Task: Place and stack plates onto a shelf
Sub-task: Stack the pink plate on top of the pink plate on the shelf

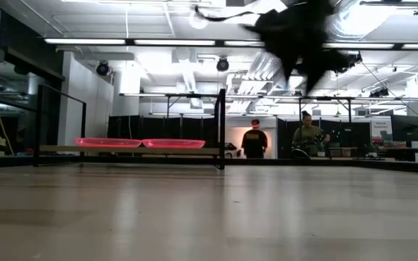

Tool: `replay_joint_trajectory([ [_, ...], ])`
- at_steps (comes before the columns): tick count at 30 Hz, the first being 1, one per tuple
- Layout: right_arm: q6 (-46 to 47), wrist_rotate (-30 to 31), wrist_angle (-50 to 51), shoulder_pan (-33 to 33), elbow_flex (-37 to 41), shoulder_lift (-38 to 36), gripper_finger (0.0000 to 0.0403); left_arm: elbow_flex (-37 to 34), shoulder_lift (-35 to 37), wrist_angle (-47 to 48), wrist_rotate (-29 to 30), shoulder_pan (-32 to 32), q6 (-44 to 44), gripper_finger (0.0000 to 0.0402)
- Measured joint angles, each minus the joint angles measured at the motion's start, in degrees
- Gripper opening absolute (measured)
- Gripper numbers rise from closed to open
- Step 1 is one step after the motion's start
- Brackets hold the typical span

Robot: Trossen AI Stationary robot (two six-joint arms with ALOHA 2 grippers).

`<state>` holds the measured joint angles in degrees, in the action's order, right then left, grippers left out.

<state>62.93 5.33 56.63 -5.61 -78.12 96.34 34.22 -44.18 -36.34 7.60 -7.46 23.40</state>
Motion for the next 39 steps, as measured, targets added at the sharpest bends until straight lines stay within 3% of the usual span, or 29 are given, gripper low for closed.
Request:
replay_joint_trajectory([
  [3, 3.66, -3.49, 4.26, -5.12, 8.27, -7.6, 0.0181, 0.0, 0.01, 0.67, 0.02, 0.0, 0.0, 0.0149],
  [10, 21.25, -12.79, -1.14, -22.57, 27.67, -24.16, 0.0181, 0.0, -0.01, 2.33, 0.96, 0.0, -0.02, 0.0149],
  [14, 26.18, -14.94, -0.23, -30.21, 34.39, -27.64, 0.0171, 0.0, -0.03, 4.14, 4.57, 0.0, -1.56, 0.0149],
  [18, 29.17, -15.89, -1.66, -34.22, 39.19, -27.65, 0.0127, 0.0, -0.07, 6.39, 5.76, -0.04, -1.27, 0.0149],
  [25, 34.12, -9.71, -3.78, -35.31, 41.34, -27.65, 0.0009, 0.0, -1.95, 7.99, 3.4, -0.27, 0.15, 0.0149],
  [32, 37.28, -10.07, -12.83, -33.16, 45.33, -22.67, 0.0016, 0.0, -5.93, 19.83, 3.04, -3.08, 1.93, 0.0149],
  [39, 37.1, -7.22, -26.0, -26.66, 41.65, -11.35, 0.0004, -0.14, -12.03, 27.65, 3.11, -6.09, 3.06, 0.0149],
])
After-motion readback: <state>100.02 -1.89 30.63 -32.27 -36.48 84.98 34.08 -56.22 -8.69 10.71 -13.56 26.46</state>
